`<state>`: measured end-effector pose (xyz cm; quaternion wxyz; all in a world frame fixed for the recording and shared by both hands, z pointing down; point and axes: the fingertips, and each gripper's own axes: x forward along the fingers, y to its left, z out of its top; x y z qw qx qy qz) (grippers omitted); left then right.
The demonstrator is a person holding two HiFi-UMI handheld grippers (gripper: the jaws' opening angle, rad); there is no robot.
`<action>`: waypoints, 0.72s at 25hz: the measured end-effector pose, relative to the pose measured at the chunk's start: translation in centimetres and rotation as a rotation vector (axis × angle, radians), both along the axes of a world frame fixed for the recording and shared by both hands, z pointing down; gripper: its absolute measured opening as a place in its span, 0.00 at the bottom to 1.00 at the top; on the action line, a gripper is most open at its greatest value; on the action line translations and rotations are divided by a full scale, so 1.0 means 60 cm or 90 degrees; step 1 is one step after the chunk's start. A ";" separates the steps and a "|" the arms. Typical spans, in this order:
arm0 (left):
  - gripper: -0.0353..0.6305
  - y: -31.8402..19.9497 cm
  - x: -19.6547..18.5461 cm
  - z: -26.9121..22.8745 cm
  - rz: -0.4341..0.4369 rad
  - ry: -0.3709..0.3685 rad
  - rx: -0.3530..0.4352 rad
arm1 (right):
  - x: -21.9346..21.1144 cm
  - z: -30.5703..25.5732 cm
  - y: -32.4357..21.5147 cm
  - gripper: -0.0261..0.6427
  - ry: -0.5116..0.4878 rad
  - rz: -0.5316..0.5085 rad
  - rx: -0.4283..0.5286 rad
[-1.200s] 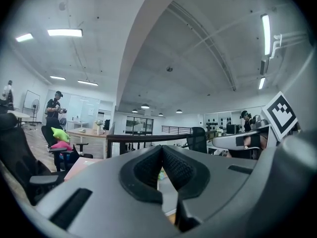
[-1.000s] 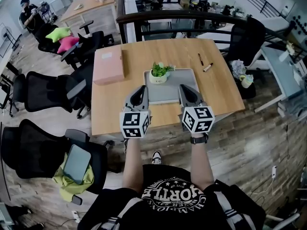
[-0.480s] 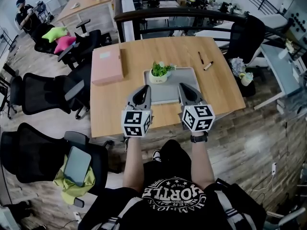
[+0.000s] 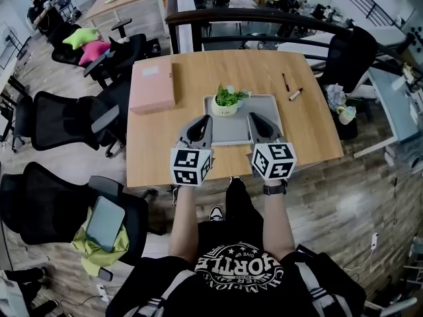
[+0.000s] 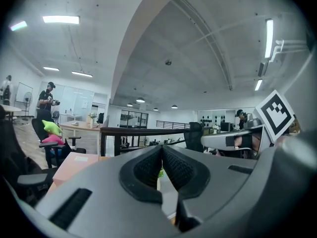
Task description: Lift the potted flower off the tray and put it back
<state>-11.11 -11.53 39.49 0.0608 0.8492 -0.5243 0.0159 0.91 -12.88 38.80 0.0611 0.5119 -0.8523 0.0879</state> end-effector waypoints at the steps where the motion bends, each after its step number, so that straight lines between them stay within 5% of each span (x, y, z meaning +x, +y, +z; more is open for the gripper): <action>1: 0.08 -0.004 -0.001 0.004 -0.001 -0.001 -0.001 | -0.006 0.006 -0.004 0.07 0.002 -0.005 -0.003; 18: 0.09 -0.077 0.011 0.039 0.000 -0.010 -0.019 | 0.000 0.044 -0.083 0.11 0.014 -0.037 -0.035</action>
